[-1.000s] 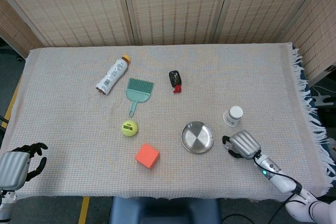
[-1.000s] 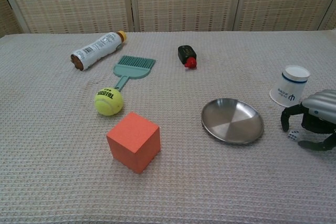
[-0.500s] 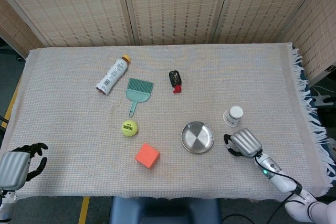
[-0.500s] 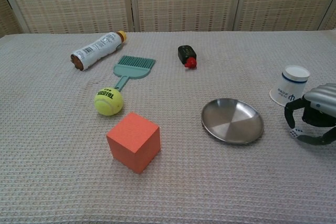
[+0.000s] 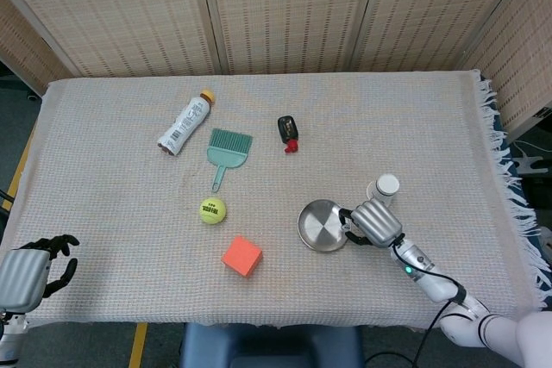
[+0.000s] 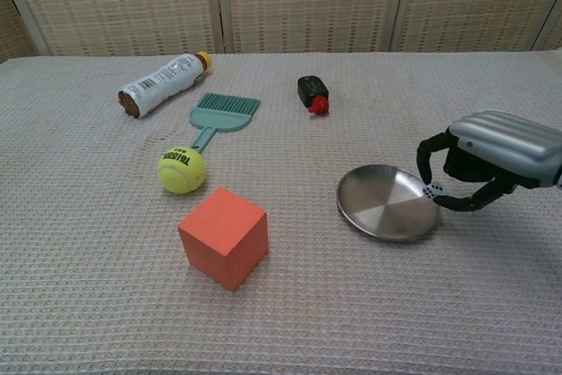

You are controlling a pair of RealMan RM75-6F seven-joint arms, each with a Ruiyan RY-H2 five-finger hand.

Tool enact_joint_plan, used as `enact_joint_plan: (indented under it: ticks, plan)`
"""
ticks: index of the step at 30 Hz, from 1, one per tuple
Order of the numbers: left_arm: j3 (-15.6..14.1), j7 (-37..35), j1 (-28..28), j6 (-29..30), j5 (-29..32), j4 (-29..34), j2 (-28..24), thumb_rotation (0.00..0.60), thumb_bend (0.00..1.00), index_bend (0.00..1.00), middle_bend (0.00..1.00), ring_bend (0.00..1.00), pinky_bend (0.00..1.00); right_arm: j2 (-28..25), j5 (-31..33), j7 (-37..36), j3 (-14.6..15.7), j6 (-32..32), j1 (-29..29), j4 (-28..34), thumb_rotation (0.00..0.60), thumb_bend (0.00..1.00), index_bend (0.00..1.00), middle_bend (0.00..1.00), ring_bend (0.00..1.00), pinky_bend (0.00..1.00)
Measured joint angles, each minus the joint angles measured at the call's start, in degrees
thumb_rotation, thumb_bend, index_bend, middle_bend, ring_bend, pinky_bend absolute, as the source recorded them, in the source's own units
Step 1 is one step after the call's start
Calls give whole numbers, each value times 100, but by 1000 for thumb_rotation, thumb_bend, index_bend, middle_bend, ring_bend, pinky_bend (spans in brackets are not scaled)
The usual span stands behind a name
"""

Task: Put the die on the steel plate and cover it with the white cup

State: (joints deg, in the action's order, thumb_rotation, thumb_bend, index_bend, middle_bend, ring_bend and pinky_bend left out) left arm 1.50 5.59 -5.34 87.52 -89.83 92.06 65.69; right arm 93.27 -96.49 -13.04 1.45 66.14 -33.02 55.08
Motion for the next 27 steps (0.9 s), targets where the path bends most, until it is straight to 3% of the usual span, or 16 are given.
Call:
enact_joint_plan:
  ticks: [3,4,8,10,21,27]
  plan:
    - [0,-14,-2,-4,-1,-6,-2,600,399,422,527,528,641,36,46,17,12,-118,-40,-14,600,90,434,815,581,670]
    - [-1,-17,-1,-5,1,-10,-3,600,398,422,527,528,641,39,43,-1,20,-113,-44,-20,600,74,394,720,494,589]
    - [-2,-14,-1,-6,2,-4,-4,600,399,421,527,528,641,29,15,-184,54,-53,-57,-49,600,56,300,407,210,325]
    - [-4,-3,0,2,-9,-3,-4,600,398,421,527,528,642,6,-3,-308,62,12,-64,-61,600,52,292,325,133,254]
    - [-3,14,2,-5,4,8,-1,600,399,421,527,528,641,-11,21,-369,-128,584,1,-266,600,53,281,269,95,219]
    - [8,40,2,-7,28,18,6,600,399,422,527,529,641,-281,369,275,-292,442,71,-166,600,53,149,93,0,68]
